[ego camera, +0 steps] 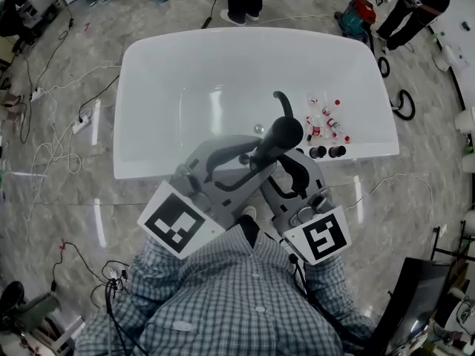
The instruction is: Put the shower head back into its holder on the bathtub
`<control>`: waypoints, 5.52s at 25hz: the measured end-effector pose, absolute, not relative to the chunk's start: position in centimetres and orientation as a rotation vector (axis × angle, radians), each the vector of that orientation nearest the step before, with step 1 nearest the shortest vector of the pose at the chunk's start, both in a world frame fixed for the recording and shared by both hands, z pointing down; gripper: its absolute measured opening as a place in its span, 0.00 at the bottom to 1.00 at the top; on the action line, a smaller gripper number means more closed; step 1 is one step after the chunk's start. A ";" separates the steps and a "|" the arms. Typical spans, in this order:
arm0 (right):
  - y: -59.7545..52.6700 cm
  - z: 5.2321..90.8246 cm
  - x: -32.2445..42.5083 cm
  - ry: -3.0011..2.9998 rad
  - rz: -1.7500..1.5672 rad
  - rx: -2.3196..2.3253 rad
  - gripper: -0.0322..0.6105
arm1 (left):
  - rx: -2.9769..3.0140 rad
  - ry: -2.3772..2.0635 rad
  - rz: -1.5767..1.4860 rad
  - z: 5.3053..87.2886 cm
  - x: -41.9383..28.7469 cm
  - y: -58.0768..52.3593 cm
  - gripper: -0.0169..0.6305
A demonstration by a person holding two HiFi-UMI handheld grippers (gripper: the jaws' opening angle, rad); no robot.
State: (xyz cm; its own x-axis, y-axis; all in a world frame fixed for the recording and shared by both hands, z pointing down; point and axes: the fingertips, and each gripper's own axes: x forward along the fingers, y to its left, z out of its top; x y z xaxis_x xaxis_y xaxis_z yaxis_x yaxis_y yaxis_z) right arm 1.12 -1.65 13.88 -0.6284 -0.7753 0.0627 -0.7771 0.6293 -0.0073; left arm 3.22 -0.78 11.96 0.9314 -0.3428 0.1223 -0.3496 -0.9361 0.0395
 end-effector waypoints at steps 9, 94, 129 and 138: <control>-1.2 16.1 1.5 -2.768 0.074 1.303 0.24 | 3.014 -0.535 0.222 14.2 3.6 -0.3 0.22; -1.4 48.4 0.7 -2.648 0.275 1.173 0.24 | 2.811 -0.600 0.412 46.2 2.4 -0.7 0.22; -2.3 60.0 0.2 -2.528 0.333 1.174 0.24 | 2.798 -0.473 0.622 57.8 2.0 -1.4 0.22; -1.8 62.3 0.4 -2.508 0.309 1.116 0.24 | 2.803 -0.442 0.706 59.7 2.2 -1.2 0.22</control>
